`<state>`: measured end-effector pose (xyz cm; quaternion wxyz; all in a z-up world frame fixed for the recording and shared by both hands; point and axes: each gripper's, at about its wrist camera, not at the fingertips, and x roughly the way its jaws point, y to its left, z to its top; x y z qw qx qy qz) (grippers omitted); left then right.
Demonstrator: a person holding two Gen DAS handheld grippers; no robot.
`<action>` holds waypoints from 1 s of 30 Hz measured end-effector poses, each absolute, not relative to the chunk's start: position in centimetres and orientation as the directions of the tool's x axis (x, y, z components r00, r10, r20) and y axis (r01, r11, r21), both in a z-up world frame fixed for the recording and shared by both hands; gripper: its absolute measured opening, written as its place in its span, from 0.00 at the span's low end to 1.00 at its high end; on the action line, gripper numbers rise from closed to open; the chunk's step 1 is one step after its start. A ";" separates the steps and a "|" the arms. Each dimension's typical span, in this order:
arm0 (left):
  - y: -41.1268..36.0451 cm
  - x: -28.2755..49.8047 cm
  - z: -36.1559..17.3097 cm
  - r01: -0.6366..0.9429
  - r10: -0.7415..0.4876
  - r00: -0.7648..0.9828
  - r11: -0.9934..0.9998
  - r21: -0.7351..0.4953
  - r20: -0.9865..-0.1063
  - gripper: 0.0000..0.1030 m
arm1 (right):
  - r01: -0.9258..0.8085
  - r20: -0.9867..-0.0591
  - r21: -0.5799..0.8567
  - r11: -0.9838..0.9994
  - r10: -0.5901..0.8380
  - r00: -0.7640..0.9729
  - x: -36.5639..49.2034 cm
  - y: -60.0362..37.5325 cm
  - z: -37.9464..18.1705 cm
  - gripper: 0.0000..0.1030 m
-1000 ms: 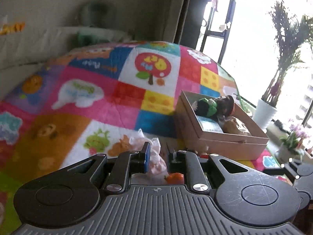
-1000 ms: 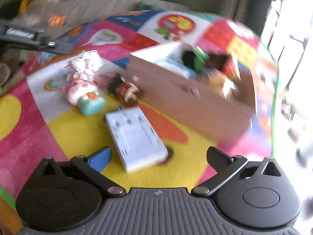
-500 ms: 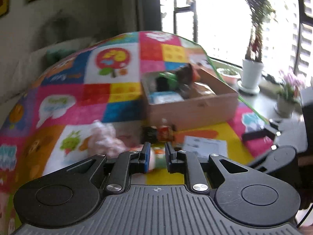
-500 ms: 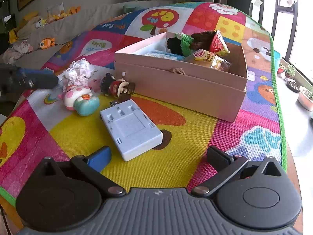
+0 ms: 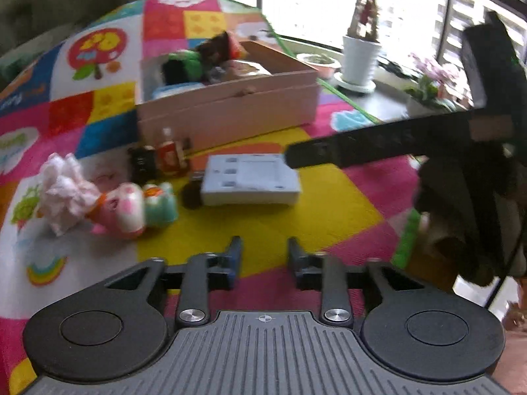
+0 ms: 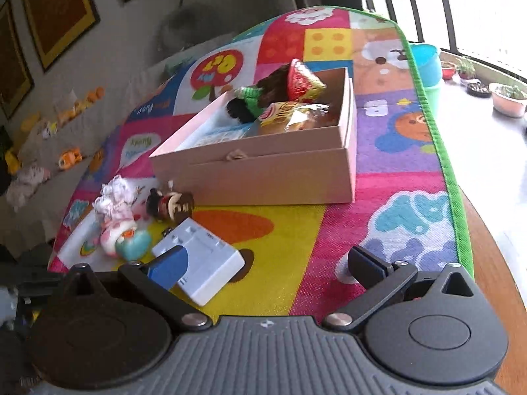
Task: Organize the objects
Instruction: 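Grasp the pink pig figurine with the left gripper and lift it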
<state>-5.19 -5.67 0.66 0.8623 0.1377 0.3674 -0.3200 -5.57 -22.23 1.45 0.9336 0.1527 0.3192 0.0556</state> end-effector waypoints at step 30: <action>0.8 3.3 1.8 0.103 -0.304 0.684 0.940 -0.325 -0.663 0.55 | 0.015 -0.572 0.329 0.944 0.186 0.799 -5.6 -22.3 1.4 1.00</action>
